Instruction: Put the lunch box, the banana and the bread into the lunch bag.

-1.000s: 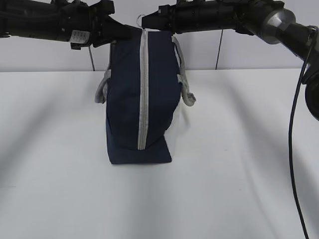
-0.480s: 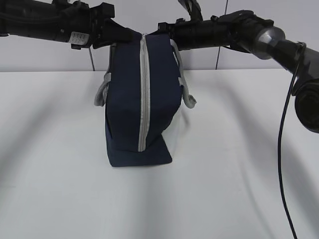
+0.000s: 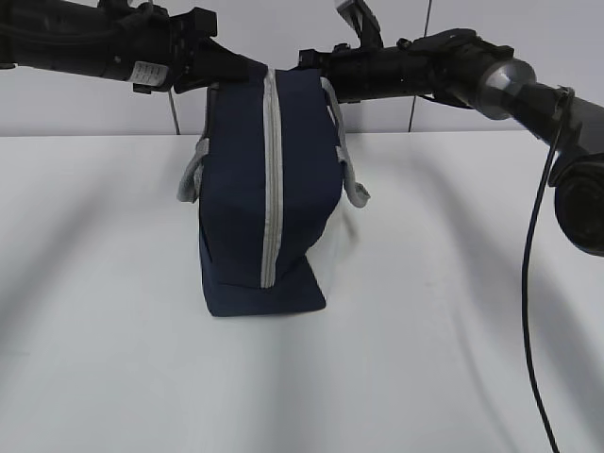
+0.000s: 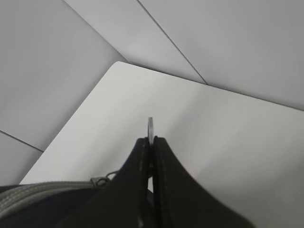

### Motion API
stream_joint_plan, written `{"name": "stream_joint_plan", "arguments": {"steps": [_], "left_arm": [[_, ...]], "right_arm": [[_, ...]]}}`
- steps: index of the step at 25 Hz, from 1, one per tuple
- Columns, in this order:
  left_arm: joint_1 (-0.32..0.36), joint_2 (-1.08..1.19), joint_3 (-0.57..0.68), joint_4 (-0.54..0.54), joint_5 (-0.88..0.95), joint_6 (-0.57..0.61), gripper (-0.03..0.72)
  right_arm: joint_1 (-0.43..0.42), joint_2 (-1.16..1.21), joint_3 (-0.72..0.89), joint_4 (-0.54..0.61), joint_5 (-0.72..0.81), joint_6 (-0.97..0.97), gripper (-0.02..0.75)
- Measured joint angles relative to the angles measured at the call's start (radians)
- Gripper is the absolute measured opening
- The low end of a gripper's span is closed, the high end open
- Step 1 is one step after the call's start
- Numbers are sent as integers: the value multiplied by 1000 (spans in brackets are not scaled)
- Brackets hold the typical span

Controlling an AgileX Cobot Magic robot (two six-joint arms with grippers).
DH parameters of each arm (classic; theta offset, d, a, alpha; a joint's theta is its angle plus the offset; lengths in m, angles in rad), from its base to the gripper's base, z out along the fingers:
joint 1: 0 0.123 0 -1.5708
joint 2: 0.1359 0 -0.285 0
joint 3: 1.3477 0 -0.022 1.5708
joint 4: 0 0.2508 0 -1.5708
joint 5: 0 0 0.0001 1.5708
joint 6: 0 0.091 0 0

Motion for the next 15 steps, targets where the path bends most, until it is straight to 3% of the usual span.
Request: {"name": "stream_joint_plan", "arguments": {"steps": [4, 6, 10, 12, 15], "left_arm": [[0, -1, -1, 1, -21, 0, 83], [0, -4, -2, 1, -24, 0, 214], [0, -10, -7, 11, -48, 0, 526], [0, -11, -7, 13, -62, 0, 585], [0, -23, -7, 32, -93, 0, 586]], "right_arm": [[0, 2, -7, -8, 4, -7, 46], [-1, 6, -21, -16, 0, -32, 146], [-6, 6, -63, -22, 4, -56, 442], [-6, 6, -89, -22, 11, -58, 508], [-6, 6, -129, -22, 11, -60, 536]]}}
